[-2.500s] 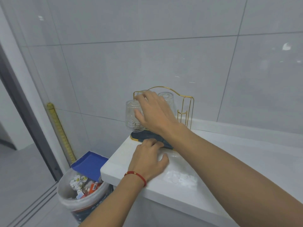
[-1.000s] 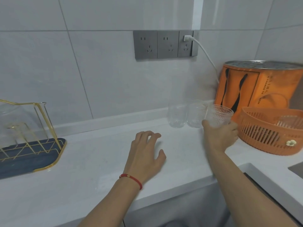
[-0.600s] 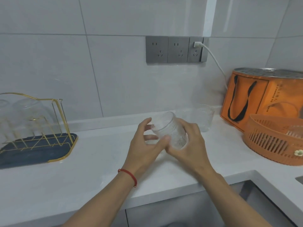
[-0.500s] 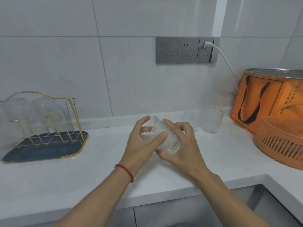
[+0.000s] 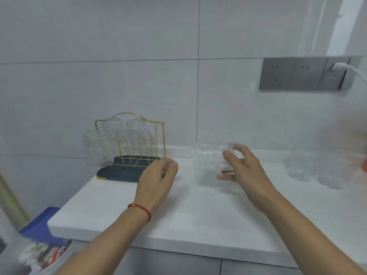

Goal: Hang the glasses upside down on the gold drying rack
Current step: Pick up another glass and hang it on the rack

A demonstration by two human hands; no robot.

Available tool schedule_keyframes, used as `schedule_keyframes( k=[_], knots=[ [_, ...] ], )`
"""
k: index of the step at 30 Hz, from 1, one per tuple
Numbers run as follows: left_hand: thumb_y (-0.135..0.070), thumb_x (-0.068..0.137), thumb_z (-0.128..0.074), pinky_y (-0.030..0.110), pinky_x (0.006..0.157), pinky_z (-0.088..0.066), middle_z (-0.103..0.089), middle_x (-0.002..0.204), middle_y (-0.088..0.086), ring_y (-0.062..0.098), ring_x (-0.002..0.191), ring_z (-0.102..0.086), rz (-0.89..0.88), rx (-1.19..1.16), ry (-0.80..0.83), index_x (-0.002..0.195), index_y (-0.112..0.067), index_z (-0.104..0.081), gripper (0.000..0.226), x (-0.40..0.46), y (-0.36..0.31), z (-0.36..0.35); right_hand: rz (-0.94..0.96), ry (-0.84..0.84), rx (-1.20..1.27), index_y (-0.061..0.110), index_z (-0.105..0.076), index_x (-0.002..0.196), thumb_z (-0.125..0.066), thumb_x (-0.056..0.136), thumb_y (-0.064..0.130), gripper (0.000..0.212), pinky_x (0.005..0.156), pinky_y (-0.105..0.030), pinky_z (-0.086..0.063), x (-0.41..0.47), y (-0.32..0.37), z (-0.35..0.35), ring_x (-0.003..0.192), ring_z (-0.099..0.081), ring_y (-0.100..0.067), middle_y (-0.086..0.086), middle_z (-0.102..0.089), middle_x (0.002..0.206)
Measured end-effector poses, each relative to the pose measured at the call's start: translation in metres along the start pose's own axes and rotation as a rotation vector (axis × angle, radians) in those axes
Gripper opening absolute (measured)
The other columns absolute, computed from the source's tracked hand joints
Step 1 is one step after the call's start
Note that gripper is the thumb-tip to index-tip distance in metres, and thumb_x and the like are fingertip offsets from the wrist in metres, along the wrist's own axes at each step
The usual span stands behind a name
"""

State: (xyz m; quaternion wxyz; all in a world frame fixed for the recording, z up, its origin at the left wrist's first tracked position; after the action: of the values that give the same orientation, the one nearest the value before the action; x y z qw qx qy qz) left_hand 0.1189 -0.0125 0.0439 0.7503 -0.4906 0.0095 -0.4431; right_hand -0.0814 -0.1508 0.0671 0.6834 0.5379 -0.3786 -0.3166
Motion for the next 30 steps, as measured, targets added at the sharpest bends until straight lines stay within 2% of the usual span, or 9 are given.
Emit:
schedule_keyframes(
  k=[3, 5, 6, 8, 11, 16, 22, 25, 30],
  knots=[
    [-0.041, 0.089, -0.06, 0.039, 0.089, -0.047, -0.061, 0.12, -0.001, 0.024, 0.113, -0.051, 0.019, 0.506, 0.01, 0.118, -0.024, -0.063, 0.034, 0.004, 0.042, 0.009, 0.101, -0.072, -0.13, 0.043, -0.045, 0.147, -0.065, 0.097, 0.049, 0.055, 0.095, -0.038, -0.057, 0.032, 0.033, -0.015, 0.077, -0.081, -0.013, -0.004, -0.062, 0.131],
    [-0.044, 0.085, -0.059, 0.04, 0.093, -0.043, -0.054, 0.121, 0.001, 0.025, 0.11, -0.048, 0.015, 0.537, 0.026, 0.128, -0.023, -0.055, 0.048, 0.002, 0.058, 0.004, 0.18, -0.083, -0.222, 0.04, -0.042, 0.155, -0.065, 0.097, 0.045, 0.063, 0.099, -0.042, -0.057, 0.055, 0.056, -0.033, 0.088, -0.079, -0.018, -0.004, -0.056, 0.13],
    [-0.046, 0.085, -0.057, 0.039, 0.093, -0.042, -0.053, 0.119, 0.001, 0.024, 0.108, -0.047, 0.013, 0.509, 0.016, 0.128, -0.023, -0.054, 0.049, 0.002, 0.06, 0.003, 0.218, -0.08, -0.262, 0.038, -0.041, 0.157, -0.064, 0.097, 0.043, 0.065, 0.101, -0.045, -0.056, 0.068, 0.067, -0.042, 0.101, -0.076, -0.022, -0.005, -0.055, 0.13],
    [-0.049, 0.084, -0.052, 0.038, 0.092, -0.04, -0.051, 0.112, -0.002, 0.022, 0.104, -0.047, -0.001, 0.527, 0.022, 0.12, -0.025, -0.054, 0.044, 0.003, 0.063, 0.001, 0.27, -0.08, -0.332, 0.033, -0.041, 0.159, -0.063, 0.097, 0.04, 0.066, 0.107, -0.05, -0.052, 0.095, 0.085, -0.061, 0.128, -0.061, -0.028, -0.01, -0.054, 0.14],
    [-0.052, 0.083, -0.045, 0.037, 0.094, -0.039, -0.049, 0.105, -0.005, 0.02, 0.1, -0.046, -0.005, 0.586, 0.055, 0.108, -0.026, -0.054, 0.037, 0.004, 0.064, 0.001, 0.323, -0.071, -0.461, 0.027, -0.043, 0.16, -0.06, 0.096, 0.038, 0.067, 0.114, -0.045, -0.043, 0.129, 0.107, -0.089, 0.144, -0.047, -0.029, -0.012, -0.051, 0.157],
    [-0.053, 0.084, -0.04, 0.038, 0.098, -0.038, -0.049, 0.105, -0.004, 0.02, 0.1, -0.044, -0.001, 0.624, 0.07, 0.106, -0.025, -0.054, 0.038, 0.006, 0.068, -0.002, 0.369, 0.015, -0.505, 0.021, -0.046, 0.158, -0.069, 0.09, 0.04, 0.074, 0.115, -0.042, -0.04, 0.164, 0.122, -0.12, 0.146, -0.047, -0.028, -0.006, -0.05, 0.161],
    [-0.051, 0.085, -0.04, 0.04, 0.099, -0.037, -0.05, 0.106, -0.002, 0.022, 0.102, -0.045, -0.006, 0.663, 0.063, 0.107, -0.022, -0.052, 0.039, 0.006, 0.067, -0.005, 0.308, 0.175, -0.545, 0.008, -0.042, 0.158, -0.078, 0.087, 0.047, 0.089, 0.116, -0.046, -0.043, 0.191, 0.105, -0.149, 0.143, -0.051, -0.032, -0.015, -0.051, 0.158],
    [-0.052, 0.085, -0.04, 0.04, 0.1, -0.037, -0.049, 0.106, -0.001, 0.023, 0.103, -0.044, -0.008, 0.671, 0.058, 0.108, -0.021, -0.05, 0.039, 0.006, 0.066, -0.006, 0.232, 0.26, -0.504, 0.005, -0.043, 0.157, -0.084, 0.085, 0.042, 0.091, 0.115, -0.05, -0.046, 0.199, 0.089, -0.157, 0.137, -0.056, -0.034, -0.014, -0.051, 0.156],
    [-0.05, 0.085, -0.04, 0.04, 0.099, -0.037, -0.048, 0.103, -0.003, 0.022, 0.099, -0.044, -0.013, 0.653, 0.04, 0.107, -0.021, -0.047, 0.037, 0.006, 0.065, -0.007, 0.167, 0.368, -0.474, 0.002, -0.046, 0.154, -0.087, 0.085, 0.023, 0.083, 0.11, -0.045, -0.05, 0.2, 0.061, -0.159, 0.127, -0.058, -0.029, -0.016, -0.054, 0.151]
  ],
)
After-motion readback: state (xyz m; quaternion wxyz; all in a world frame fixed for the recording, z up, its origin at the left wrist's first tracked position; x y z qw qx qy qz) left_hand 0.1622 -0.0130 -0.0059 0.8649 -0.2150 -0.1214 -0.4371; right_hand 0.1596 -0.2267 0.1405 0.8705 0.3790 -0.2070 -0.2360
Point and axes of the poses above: each hand's wrist, its own x-axis towards the middle knuckle, its own z-axis out of the back of the hand, y = z × x, the point moved 3 cm from there along x, towards the middle knuckle
